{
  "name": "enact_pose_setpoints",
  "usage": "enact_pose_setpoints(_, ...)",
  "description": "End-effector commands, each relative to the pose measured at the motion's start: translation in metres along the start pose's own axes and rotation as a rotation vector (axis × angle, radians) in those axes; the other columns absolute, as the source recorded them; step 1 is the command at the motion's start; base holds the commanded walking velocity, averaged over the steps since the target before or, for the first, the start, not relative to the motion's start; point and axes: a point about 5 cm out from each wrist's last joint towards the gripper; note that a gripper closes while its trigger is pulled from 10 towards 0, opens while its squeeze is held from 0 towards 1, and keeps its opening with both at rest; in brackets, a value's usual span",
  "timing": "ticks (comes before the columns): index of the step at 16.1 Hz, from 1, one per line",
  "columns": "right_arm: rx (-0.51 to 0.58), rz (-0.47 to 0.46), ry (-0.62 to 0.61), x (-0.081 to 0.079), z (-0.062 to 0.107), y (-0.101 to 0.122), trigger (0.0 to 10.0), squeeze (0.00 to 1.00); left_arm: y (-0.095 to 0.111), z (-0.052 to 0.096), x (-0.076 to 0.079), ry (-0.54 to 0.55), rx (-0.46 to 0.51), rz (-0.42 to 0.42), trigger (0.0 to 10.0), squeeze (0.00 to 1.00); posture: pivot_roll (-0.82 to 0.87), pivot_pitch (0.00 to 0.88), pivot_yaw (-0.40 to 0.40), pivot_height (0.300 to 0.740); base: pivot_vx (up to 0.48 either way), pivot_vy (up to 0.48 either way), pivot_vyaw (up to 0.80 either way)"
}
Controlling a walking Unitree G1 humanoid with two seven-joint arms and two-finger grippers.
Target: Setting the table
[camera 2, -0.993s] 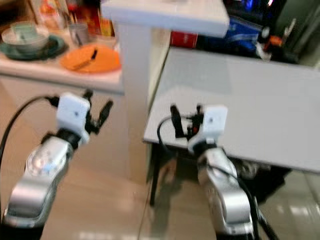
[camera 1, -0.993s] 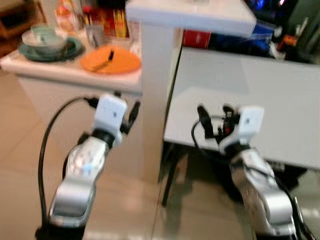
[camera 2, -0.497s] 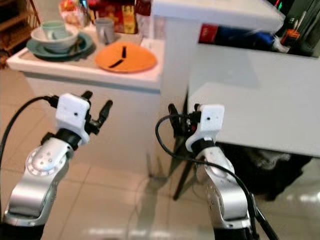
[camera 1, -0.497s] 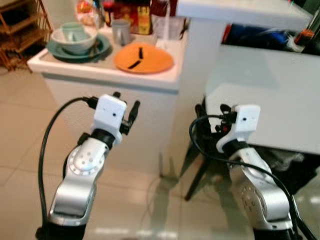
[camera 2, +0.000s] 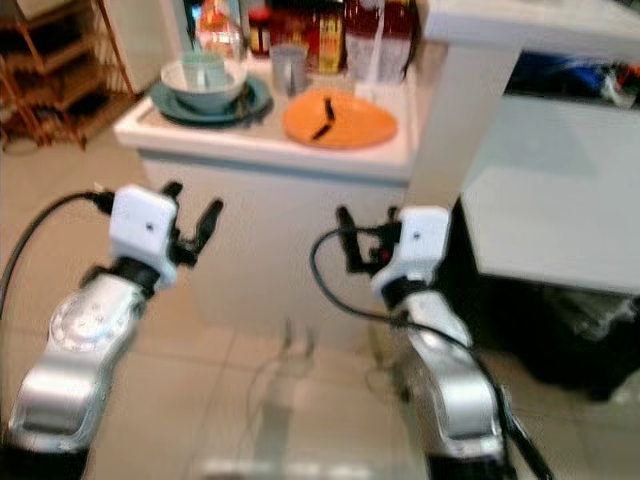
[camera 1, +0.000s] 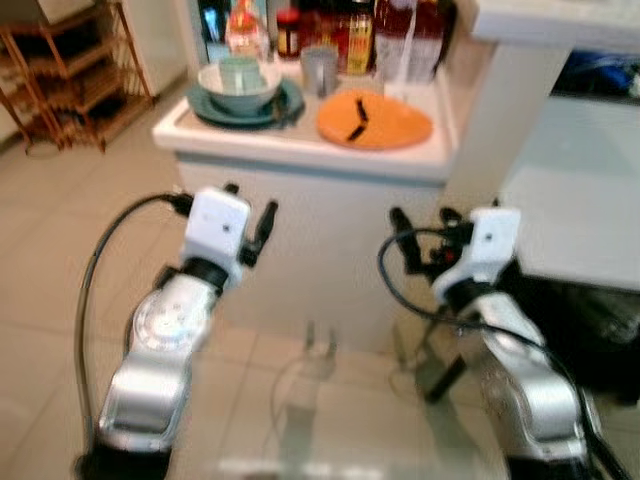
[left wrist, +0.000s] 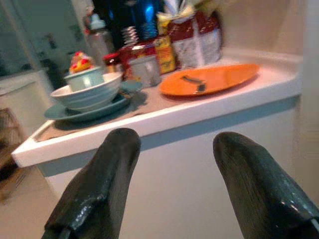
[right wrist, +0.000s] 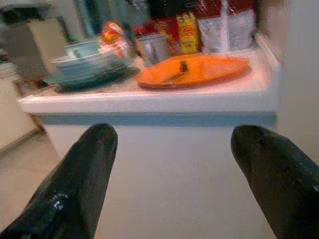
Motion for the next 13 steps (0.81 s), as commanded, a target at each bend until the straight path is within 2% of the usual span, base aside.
enact_pose_setpoints(1, 0.014, 0.001, 0.007, -0.003, -0.002, 0.005, 10.0, 0.0, 0.003, 0.0, -0.007, 0.029, 0.004, -0.006, 10.0, 0.0, 0.12, 0.0, -0.011, 0.74, 0.0, 0.0, 0.0)
enact_pose_setpoints(5, 0.039, 0.013, -0.003, -0.004, -0.006, 0.01, 10.0, 0.0, 0.006, -0.002, -0.005, 0.0, 0.02, -0.012, 10.0, 0.0, 0.12, 0.0, -0.01, 0.74, 0.0, 0.0, 0.0)
enact_pose_setpoints(8, 0.044, -0.003, 0.003, -0.005, -0.009, 0.014, 10.0, 0.0, 0.009, -0.002, -0.005, 0.0, 0.036, -0.015, 10.0, 0.0, 0.12, 0.0, -0.015, 0.74, 0.394, 0.0, 0.0)
enact_pose_setpoints(12, 0.038, -0.004, 0.005, -0.006, -0.013, 0.014, 10.0, 0.0, 0.009, -0.003, -0.006, 0.0, 0.036, -0.019, 10.0, 0.0, 0.12, 0.0, -0.018, 0.74, 0.48, 0.0, -0.66)
enact_pose_setpoints(13, 0.037, -0.001, 0.004, -0.006, -0.013, 0.014, 10.0, 0.0, 0.009, -0.003, -0.006, 0.0, 0.035, -0.018, 10.0, 0.0, 0.12, 0.0, -0.019, 0.74, 0.48, 0.0, 0.0)
Point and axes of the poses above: a point about 5 cm out from each wrist's last joint towards the gripper, its own z axis pointing back from the gripper into the wrist, its own y axis along the axis of the wrist's last joint, x = y × z, and after that the axes turned 8 degrees about -z, right-handed
